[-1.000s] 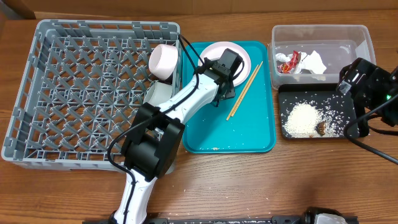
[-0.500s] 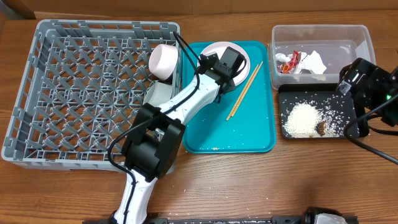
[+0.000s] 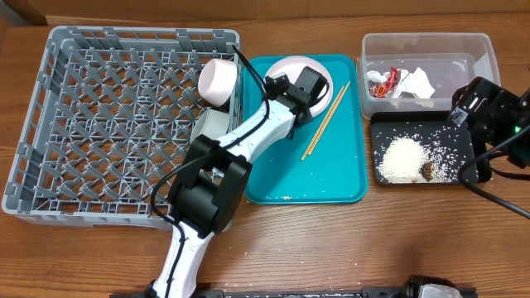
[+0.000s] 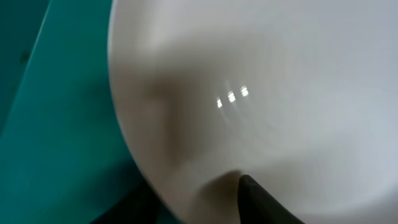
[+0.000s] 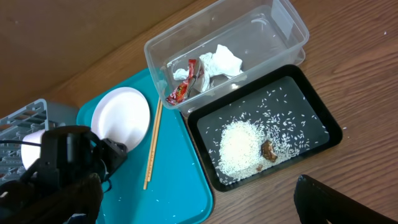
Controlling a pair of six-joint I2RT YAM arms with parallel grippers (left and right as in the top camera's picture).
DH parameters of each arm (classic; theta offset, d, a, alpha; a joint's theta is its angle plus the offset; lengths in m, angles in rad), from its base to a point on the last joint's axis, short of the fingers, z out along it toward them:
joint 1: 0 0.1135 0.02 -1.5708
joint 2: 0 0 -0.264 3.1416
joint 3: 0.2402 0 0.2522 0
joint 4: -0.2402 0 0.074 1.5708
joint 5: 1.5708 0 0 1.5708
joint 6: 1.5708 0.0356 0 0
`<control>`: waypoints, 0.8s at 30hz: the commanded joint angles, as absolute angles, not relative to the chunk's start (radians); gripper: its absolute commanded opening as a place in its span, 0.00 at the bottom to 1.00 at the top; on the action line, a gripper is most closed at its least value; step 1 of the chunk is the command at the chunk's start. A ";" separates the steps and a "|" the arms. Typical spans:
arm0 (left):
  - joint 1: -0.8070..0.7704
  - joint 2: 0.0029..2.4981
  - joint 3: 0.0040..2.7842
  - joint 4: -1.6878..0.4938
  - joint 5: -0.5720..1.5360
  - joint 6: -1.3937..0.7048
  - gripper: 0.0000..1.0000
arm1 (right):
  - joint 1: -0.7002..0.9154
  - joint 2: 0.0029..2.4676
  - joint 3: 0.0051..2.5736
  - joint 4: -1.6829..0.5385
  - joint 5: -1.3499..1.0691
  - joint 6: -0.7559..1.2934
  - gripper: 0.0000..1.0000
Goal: Sort waste into correct bins and load items into the dishwasher
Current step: 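Grip the white plate rim with the left gripper and lift it, then stand the white plate upright in the rack with the left gripper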
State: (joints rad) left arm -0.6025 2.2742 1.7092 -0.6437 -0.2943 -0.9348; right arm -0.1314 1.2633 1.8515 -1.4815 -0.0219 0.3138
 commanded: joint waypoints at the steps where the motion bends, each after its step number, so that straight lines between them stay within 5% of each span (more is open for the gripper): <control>1: -0.610 2.300 1.730 -0.652 -0.307 -0.950 0.31 | -0.138 1.260 1.866 -1.476 -0.016 0.314 1.00; 6: -0.609 2.281 1.732 -0.650 -0.330 -0.937 0.04 | -0.138 1.260 1.866 -1.476 -0.016 0.314 1.00; 17: -0.607 2.105 1.781 -0.644 -0.643 -0.628 0.04 | -0.138 1.260 1.866 -1.476 -0.016 0.314 1.00; 24: -0.603 1.922 1.788 -0.505 -0.880 -0.028 0.04 | -0.138 1.260 1.866 -1.476 -0.016 0.314 1.00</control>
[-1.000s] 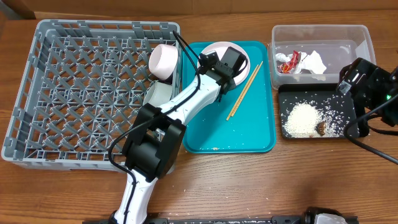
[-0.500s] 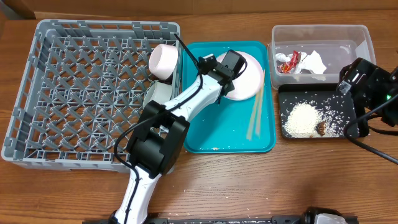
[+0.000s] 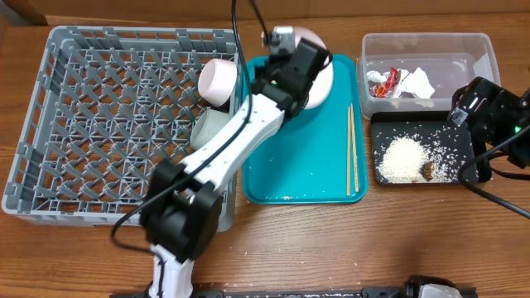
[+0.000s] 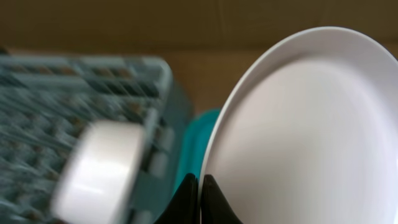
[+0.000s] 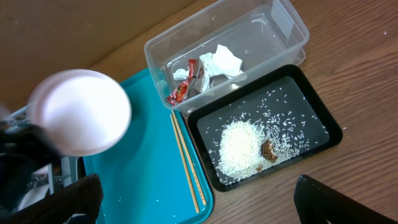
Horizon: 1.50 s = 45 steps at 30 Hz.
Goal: Sort waste into correct bins and load items into the dishwasher
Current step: 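Stand the white plate upright in the rack with the left gripper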
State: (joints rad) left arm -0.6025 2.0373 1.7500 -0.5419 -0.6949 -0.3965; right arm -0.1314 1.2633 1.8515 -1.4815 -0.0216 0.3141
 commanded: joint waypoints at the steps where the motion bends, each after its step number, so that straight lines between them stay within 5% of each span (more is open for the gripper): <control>1: -0.598 1.902 1.788 -0.486 -0.911 0.039 0.04 | -0.138 1.260 1.866 -1.476 -0.016 0.314 1.00; 8: -0.496 1.849 1.788 -0.432 -0.953 0.382 0.04 | -0.138 1.260 1.866 -1.476 -0.016 0.314 1.00; 20: -0.241 1.851 1.788 -0.385 -0.854 0.593 0.04 | -0.138 1.260 1.866 -1.476 -0.016 0.314 1.00; 45: -0.162 1.969 1.787 -0.363 -0.870 0.646 0.04 | -0.138 1.260 1.866 -1.476 -0.016 0.314 1.00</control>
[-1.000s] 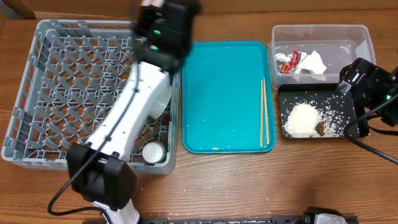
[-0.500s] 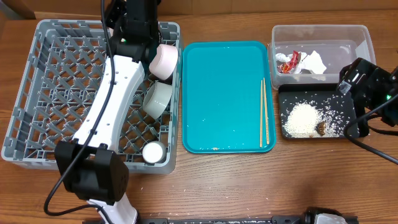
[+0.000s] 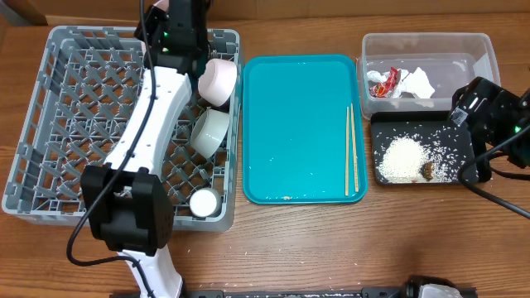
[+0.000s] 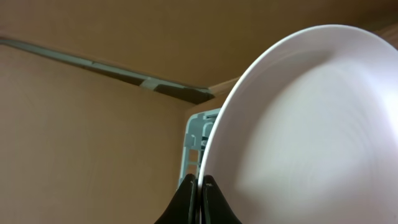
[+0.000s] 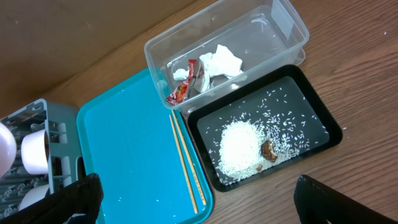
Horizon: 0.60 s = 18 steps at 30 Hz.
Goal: Sort waste into correct bins and load items into the dishwasher
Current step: 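Stand the white plate upright in the rack with the left gripper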
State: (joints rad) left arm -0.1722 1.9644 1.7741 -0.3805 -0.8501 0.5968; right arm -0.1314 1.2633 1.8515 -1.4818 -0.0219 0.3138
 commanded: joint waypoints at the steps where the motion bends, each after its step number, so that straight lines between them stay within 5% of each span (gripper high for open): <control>1: -0.162 1.969 1.787 -0.357 -0.865 0.665 0.04 | -0.138 1.260 1.866 -1.476 -0.016 0.314 1.00; 18: -0.155 1.984 1.787 -0.386 -0.783 0.587 0.04 | -0.138 1.260 1.866 -1.476 -0.016 0.314 1.00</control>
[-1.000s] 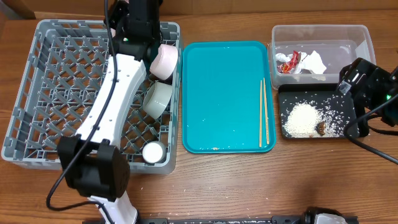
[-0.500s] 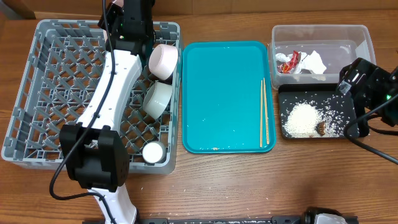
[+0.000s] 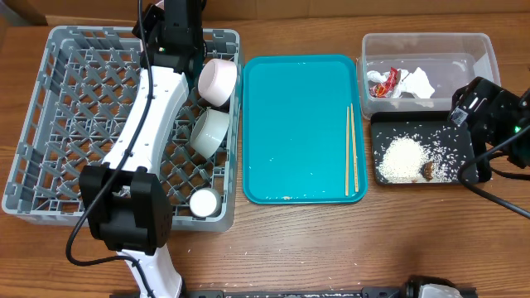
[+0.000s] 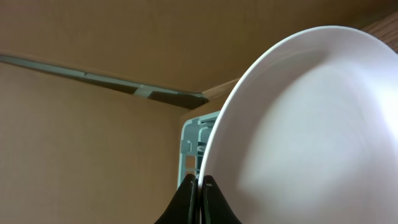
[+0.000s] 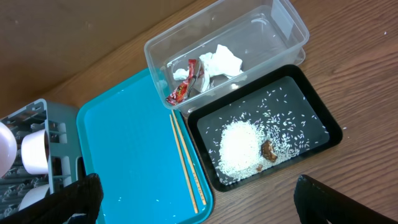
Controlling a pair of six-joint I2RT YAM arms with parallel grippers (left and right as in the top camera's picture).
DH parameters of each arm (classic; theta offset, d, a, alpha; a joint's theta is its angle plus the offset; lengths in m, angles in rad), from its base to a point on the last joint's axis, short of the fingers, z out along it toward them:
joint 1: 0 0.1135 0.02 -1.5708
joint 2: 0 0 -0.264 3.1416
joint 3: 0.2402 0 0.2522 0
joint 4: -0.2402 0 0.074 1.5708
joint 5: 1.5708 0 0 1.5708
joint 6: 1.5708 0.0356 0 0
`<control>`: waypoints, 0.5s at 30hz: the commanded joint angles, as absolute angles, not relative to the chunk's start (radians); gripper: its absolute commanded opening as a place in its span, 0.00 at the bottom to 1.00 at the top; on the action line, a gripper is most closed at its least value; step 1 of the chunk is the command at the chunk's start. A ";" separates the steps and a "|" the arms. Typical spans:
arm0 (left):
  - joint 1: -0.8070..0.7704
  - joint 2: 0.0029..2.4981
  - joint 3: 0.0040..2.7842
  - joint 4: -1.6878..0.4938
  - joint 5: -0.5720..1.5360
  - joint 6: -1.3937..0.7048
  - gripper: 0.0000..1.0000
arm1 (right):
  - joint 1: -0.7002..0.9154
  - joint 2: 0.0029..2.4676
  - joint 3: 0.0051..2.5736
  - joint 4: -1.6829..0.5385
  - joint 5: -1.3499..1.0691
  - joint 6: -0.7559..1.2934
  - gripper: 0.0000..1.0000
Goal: Sort waste into correct bins and load items into the dishwasher
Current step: 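Stand the white plate upright in the rack with the left gripper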
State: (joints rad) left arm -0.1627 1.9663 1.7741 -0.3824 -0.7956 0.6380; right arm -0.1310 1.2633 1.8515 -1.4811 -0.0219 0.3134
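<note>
My left gripper (image 4: 200, 179) is shut on the rim of a white plate (image 4: 298, 124), which stands on edge and fills the right of the left wrist view. Overhead, that gripper (image 3: 176, 18) is above the far edge of the grey dish rack (image 3: 50, 124), and the plate is hidden under it. Two wooden chopsticks (image 3: 351, 149) lie along the right side of the teal tray (image 3: 290, 124). My right gripper (image 3: 487, 106) hangs open over the right end of the black tray of rice (image 3: 414, 157), with nothing between its fingers.
A pale bowl (image 3: 218, 80), a white cup (image 3: 209, 131) and a small cup (image 3: 204, 201) sit along the rack's right side. The clear bin (image 3: 426, 62) at the back right holds a red wrapper and crumpled paper. Bare wooden table lies in front.
My left gripper with the plate has shifted very slightly over the rack's far edge. The right arm, chopsticks, bins and cups are as they were.
My left gripper was first down at the white plate on the teal tray, chopsticks lying slanted beside it. Then it held the plate on edge over the tray's back, chopsticks straight at the tray's right. Later the plate was over the rack's far edge, where it stays.
</note>
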 commanded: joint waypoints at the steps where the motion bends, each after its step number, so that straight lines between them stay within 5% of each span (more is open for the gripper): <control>1: -0.154 1.988 1.787 -0.389 -0.783 0.582 0.04 | -0.138 1.260 1.866 -1.476 -0.016 0.314 1.00; 11: -0.151 2.030 1.787 -0.417 -0.754 0.538 0.04 | -0.138 1.260 1.866 -1.476 -0.016 0.314 1.00; 15: -0.151 2.031 1.787 -0.423 -0.754 0.482 0.20 | -0.138 1.260 1.866 -1.476 -0.016 0.314 1.00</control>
